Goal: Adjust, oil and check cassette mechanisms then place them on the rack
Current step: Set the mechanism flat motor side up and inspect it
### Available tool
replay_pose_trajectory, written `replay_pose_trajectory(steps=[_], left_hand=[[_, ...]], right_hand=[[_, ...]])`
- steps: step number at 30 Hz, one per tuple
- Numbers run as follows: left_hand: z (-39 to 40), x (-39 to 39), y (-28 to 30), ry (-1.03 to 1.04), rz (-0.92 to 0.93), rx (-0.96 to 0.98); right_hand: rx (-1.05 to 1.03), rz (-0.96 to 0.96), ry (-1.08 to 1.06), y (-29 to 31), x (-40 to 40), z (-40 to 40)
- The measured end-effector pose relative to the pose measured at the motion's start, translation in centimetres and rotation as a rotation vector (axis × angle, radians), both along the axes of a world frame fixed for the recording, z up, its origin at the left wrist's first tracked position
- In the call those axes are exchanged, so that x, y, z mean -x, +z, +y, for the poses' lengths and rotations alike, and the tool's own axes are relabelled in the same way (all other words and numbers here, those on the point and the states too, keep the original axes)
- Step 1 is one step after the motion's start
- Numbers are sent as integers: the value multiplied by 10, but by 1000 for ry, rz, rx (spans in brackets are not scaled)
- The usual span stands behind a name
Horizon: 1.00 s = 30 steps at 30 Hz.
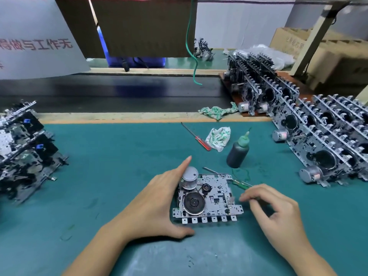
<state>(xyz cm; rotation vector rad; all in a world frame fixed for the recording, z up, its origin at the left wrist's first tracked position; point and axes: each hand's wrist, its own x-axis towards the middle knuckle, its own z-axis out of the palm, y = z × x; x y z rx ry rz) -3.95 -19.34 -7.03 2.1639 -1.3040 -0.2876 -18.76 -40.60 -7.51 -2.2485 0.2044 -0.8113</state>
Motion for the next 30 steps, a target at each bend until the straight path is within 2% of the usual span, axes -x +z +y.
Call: replay_pose_trajectory(steps=[4,9,13,15,17,19,21,26,30], left_hand=[[-8,6,-3,22,-94,21],[-6,1,-5,18,19,50],[-6,1,-5,14,92,66],[-5,0,-4,-7,109,66],[-5,0,-3,-21,123,69],[-6,-1,-3,-36,132,65],[-6,-1,-3,-49,133,61],[-6,-2,-6,-42,147,77],[-5,-2,-11,-1,219,117]], right_hand=[[-6,2,-19,0,0,0],[-39,24,-75,-2,2,-3],[-54,46,-29,7,1,3],[-23,125,44,14,0,2],[71,320,184,23,-4,-2],[281,559,306,31,-14,-4],[516,698,353,37,-26,-3],[732,814,352,46,-55,1],[879,742,314,54,-63,5]])
